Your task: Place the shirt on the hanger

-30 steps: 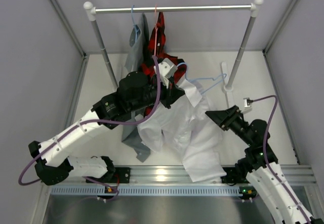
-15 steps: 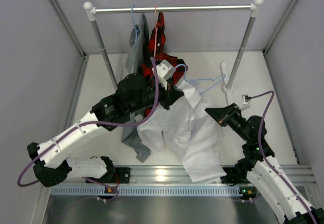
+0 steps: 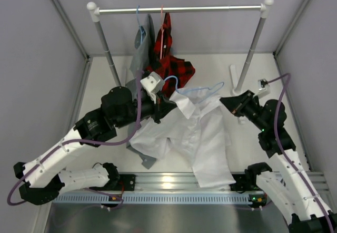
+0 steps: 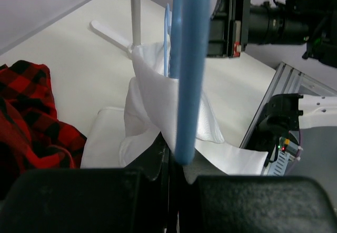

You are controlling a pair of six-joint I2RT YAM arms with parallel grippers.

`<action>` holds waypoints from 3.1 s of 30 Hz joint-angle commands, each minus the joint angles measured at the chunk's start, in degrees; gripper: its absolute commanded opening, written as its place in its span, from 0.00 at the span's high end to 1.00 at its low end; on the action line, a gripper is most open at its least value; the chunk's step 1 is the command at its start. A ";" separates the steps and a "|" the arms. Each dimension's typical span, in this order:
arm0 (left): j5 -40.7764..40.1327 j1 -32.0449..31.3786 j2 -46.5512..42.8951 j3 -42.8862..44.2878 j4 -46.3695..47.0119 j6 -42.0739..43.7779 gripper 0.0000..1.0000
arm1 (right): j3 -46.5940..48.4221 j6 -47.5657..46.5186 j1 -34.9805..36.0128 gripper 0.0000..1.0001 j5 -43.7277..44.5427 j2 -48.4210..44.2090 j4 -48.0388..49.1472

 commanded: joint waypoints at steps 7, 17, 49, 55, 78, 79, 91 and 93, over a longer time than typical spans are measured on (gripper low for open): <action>2.68 0.02 -3.92 -2.65 -2.79 2.16 1.00 | 14.35 -12.82 -9.40 1.00 -7.61 8.61 -10.09; 2.86 0.02 -2.52 -3.70 -3.76 3.39 1.00 | 25.43 -20.73 -10.29 1.00 -6.73 13.72 -16.51; 23.32 10.30 16.81 -2.83 36.41 -15.63 1.00 | -1.73 -13.16 7.73 1.00 -4.99 -7.81 -7.50; 24.38 10.30 18.57 -0.54 26.48 -3.66 1.00 | 8.90 -24.41 7.64 0.44 1.52 -13.43 -29.66; 51.28 2.22 23.67 -1.15 20.23 4.62 1.00 | 33.09 -36.93 7.73 0.30 -31.86 5.71 -18.54; 51.29 2.04 23.93 -0.89 19.71 4.97 1.00 | 32.56 -35.95 7.73 0.34 -33.60 6.24 -16.70; 35.84 1.95 20.78 3.24 15.13 5.85 1.00 | 27.55 -34.80 7.82 1.00 -27.31 1.33 -11.93; 34.51 1.95 19.55 3.94 15.13 5.59 1.00 | 28.16 -35.06 7.82 1.00 -26.42 0.19 -12.29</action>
